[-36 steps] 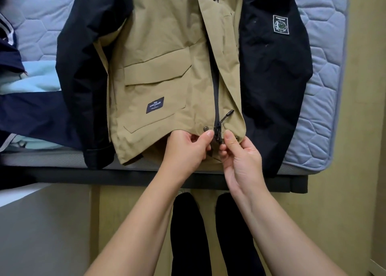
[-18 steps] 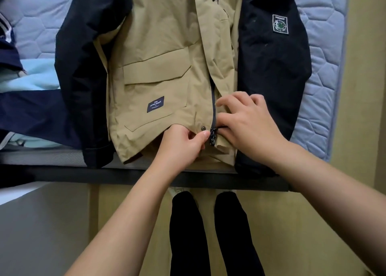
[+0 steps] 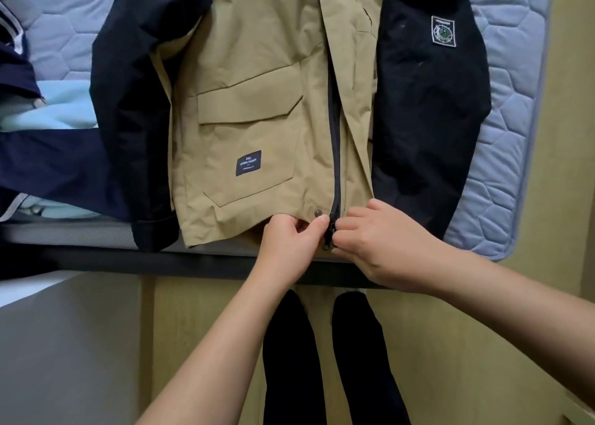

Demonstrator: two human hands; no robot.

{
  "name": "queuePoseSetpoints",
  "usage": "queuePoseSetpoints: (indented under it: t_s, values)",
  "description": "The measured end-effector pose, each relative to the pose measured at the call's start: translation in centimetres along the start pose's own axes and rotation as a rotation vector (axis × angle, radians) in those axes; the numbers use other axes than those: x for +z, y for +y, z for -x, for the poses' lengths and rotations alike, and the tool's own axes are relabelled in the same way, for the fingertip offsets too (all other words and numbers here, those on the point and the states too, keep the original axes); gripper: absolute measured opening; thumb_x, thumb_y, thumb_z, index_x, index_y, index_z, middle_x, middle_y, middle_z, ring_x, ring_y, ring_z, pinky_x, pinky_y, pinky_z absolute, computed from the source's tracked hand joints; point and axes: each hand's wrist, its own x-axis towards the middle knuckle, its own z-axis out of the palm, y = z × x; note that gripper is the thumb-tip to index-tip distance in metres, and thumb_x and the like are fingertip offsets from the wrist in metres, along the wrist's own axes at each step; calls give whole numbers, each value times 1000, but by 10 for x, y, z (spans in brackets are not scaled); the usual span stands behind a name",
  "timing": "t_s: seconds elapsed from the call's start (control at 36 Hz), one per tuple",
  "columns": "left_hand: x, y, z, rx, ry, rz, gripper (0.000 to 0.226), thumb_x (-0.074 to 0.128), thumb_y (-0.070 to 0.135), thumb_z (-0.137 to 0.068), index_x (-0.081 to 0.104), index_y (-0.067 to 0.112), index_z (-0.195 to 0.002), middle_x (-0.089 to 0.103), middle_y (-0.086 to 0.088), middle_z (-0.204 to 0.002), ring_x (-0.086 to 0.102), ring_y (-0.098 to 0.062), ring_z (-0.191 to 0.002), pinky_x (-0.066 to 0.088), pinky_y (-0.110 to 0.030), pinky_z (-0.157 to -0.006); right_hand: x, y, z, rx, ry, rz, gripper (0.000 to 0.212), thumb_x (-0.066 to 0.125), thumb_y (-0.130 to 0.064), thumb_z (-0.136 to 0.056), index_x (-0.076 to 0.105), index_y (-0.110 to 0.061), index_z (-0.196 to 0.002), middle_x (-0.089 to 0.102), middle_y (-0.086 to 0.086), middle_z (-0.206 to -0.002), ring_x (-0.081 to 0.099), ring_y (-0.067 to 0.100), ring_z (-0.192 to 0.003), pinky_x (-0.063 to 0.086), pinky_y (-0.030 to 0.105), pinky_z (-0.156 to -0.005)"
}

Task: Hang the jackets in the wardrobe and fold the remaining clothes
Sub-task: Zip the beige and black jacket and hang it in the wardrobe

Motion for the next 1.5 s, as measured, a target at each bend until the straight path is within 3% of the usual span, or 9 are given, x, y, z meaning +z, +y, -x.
queuePoseSetpoints:
  t_s: [0.28, 0.39, 0.47, 0.58, 0.72, 0.86, 1.03, 1.17, 1.5]
  values:
    - [19, 5, 9, 125, 107, 111, 38, 60, 32, -91, 69, 2, -71, 68, -9, -66, 64, -29, -67, 54, -40, -66, 6, 2, 4, 271, 12, -174, 18, 53, -28, -92, 59, -23, -75, 48, -10, -81, 50, 15, -77, 37, 31, -65]
    - [17, -2, 8, 79, 106, 99, 38, 58, 33, -92, 67, 7, -65, 61, 2, -51, 57, -10, -53, 48, -28, -62, 7, 9, 5, 868, -74, -1160, 16, 55, -34, -88, 61, -19, -86, 65, 0, -97, 64, 15, -90, 51, 27, -74]
    - [22, -6, 11, 52, 99, 150, 38, 58, 30, -92, 67, 4, -66, 59, 4, -50, 55, -9, -51, 47, -28, -60, 15, 12, 7, 972, -167, -2123, 30, 58, -34, -85, 58, -11, -105, 68, 15, -115, 67, 30, -105, 52, 41, -86]
    - [28, -5, 14, 64, 72, 191, 30, 61, 26, -91, 68, 7, -69, 59, 7, -53, 53, -5, -51, 44, -23, -57, 25, -3, -4, 1123, 295, -2486, 30, 70, -18, -76, 62, -3, -101, 73, 16, -92, 73, 24, -81, 59, 33, -71]
    - [32, 4, 4, -73, 39, 393, 26, 66, 23, -88, 62, 9, -66, 54, 5, -50, 48, -7, -46, 40, -16, -46, 37, -17, -12, 1131, 614, -2509, 21, 64, -3, -82, 58, -1, -102, 71, 14, -85, 70, 21, -66, 57, 26, -57]
    - [33, 13, -8, -95, 173, 483, 24, 73, 23, -82, 70, 4, -97, 73, -2, -90, 69, -15, -86, 56, -31, -80, 43, -22, -12, 1133, 698, -2221, 21, 64, -1, -86, 52, -5, -103, 67, 14, -95, 67, 19, -80, 57, 27, -70]
    - [25, 24, -28, -173, 213, 396, 25, 72, 37, -80, 67, 13, -75, 62, 9, -54, 57, -2, -47, 46, -19, -51, 42, -20, -1, 1237, 853, -2057, 38, 71, -3, -81, 53, 0, -114, 66, 20, -111, 70, 20, -84, 57, 26, -62]
    - [20, 26, -31, -222, -37, 374, 30, 76, 32, -78, 71, 8, -94, 75, -1, -85, 72, -12, -79, 55, -24, -63, 39, -18, 5, 1203, 732, -1990, 39, 73, -10, -81, 54, -4, -115, 68, 17, -108, 71, 22, -89, 57, 27, -68]
    - [27, 27, -41, -230, -31, 143, 23, 81, 29, -73, 70, 10, -80, 72, 7, -64, 71, -8, -65, 56, -29, -75, 33, -26, 21, 1115, 484, -1695, 23, 67, -16, -88, 59, 3, -99, 71, 9, -69, 63, 9, -54, 52, 18, -51]
